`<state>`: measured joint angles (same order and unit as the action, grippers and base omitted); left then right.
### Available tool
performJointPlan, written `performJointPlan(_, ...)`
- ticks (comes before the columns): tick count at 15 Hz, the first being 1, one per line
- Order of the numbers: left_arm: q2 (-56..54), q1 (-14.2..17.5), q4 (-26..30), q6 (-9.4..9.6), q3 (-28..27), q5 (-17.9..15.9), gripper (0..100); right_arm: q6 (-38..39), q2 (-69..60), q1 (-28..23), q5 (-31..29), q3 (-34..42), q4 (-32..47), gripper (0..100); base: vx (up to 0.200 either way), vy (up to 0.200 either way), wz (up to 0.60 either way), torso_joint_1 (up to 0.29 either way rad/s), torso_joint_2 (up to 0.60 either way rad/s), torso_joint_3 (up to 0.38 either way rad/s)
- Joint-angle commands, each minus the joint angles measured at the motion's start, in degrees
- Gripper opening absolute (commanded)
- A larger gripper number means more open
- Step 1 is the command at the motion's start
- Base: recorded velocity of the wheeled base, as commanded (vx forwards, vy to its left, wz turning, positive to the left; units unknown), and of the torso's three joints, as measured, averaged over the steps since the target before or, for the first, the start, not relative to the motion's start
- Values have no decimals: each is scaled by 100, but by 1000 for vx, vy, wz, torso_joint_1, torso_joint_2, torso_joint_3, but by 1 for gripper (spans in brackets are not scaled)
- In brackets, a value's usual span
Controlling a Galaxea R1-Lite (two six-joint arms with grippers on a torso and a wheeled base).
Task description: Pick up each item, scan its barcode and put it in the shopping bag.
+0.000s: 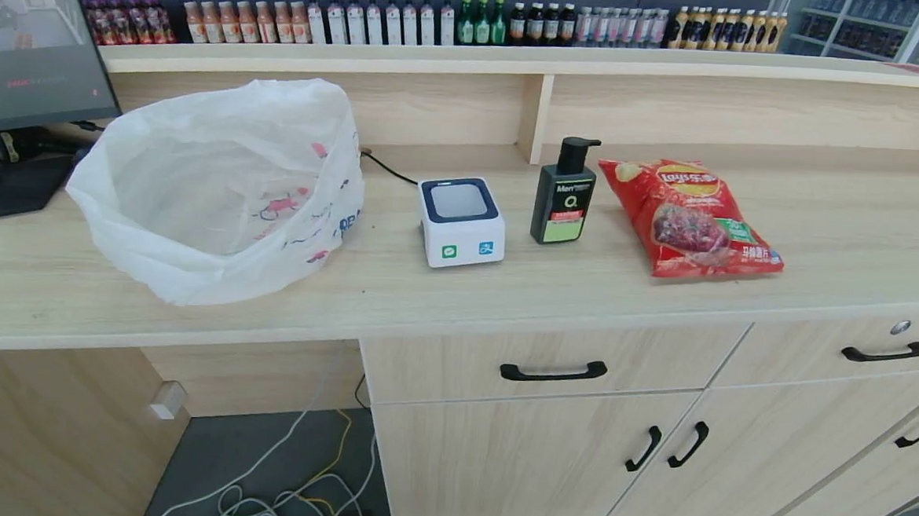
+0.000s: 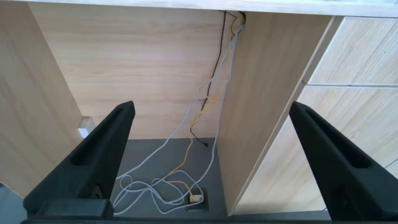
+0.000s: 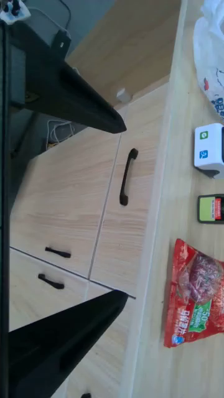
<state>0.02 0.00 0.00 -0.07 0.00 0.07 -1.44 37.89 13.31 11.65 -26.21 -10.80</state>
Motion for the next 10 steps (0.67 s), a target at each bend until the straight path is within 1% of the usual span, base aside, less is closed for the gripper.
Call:
performJointPlan(1,-2,0,0,-1,0,1,100,-23,1353,189,4,19,-748,100,0,0,0,0,0,0)
performJointPlan(6,-2,0,0,-1,0,1,100,-111,3093,699,-49,-95,-2866,100,0,0,0,0,0,0)
performJointPlan(7,-2,0,0,-1,0,1,100,-111,3497,848,-58,-253,-3218,100,0,0,0,0,0,0)
performJointPlan(8,-2,0,0,-1,0,1,100,-111,3743,866,-76,-446,-3350,100,0,0,0,0,0,0)
performJointPlan(10,-2,0,0,-1,0,1,100,-6,4192,875,-348,-956,-3367,100,0,0,0,0,0,0)
